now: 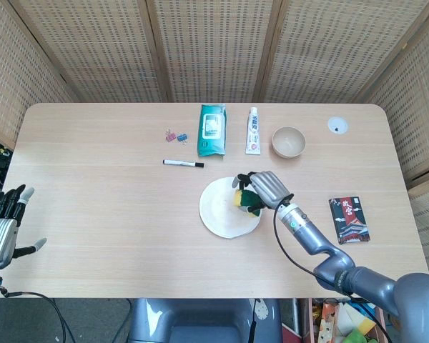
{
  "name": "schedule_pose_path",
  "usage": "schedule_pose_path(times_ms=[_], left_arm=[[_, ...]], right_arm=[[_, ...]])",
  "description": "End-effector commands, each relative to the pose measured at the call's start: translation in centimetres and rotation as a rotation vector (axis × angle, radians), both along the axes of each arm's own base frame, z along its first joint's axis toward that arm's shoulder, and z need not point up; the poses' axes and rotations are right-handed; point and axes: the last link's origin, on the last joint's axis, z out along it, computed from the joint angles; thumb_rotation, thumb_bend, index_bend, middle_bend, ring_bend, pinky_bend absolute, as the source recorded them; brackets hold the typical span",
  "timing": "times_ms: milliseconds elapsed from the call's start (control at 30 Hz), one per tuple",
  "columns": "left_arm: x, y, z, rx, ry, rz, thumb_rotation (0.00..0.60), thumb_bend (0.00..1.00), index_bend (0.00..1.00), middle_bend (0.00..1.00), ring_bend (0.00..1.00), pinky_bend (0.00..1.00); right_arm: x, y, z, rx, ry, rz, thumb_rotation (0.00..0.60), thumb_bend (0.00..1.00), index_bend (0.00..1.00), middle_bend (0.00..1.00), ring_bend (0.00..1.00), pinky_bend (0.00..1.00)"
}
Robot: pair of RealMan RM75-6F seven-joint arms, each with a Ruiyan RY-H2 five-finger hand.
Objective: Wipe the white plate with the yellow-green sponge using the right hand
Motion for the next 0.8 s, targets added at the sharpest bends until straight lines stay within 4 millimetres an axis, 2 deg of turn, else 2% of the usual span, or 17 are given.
schedule_pose_path(times_ms=[33, 167, 467, 800], left_arm=[[0.0, 0.1, 0.0, -0.001, 0.001, 0.002, 0.600, 0.00, 0.00, 0.00, 0.00, 0.00], [0.0, 0.1, -0.1, -0.003, 0.001, 0.004, 0.600, 0.00, 0.00, 0.00, 0.00, 0.00], [-0.1, 0.2, -0.3, -0.011, 0.004, 0.009, 0.600, 0.00, 0.00, 0.00, 0.00, 0.00], [-0.1, 0.3, -0.3, -0.009, 0.003, 0.010, 0.600, 0.00, 0.00, 0.00, 0.00, 0.00]], right_arm=[[0.1, 0.0, -1.8, 0.020, 0.032, 0.016, 0.600, 0.19, 0.40, 0.52, 0.42, 0.61], [0.0, 0.0, -2.7, 0.019, 0.044, 0.021, 0.600, 0.19, 0.40, 0.52, 0.42, 0.61], [0.1, -0.5, -3.4, 0.000, 0.038, 0.021, 0.600, 0.19, 0.40, 0.52, 0.42, 0.61], [1.3, -0.3, -4.4, 0.019, 0.005, 0.021, 0.600, 0.19, 0.40, 0.52, 0.42, 0.61]])
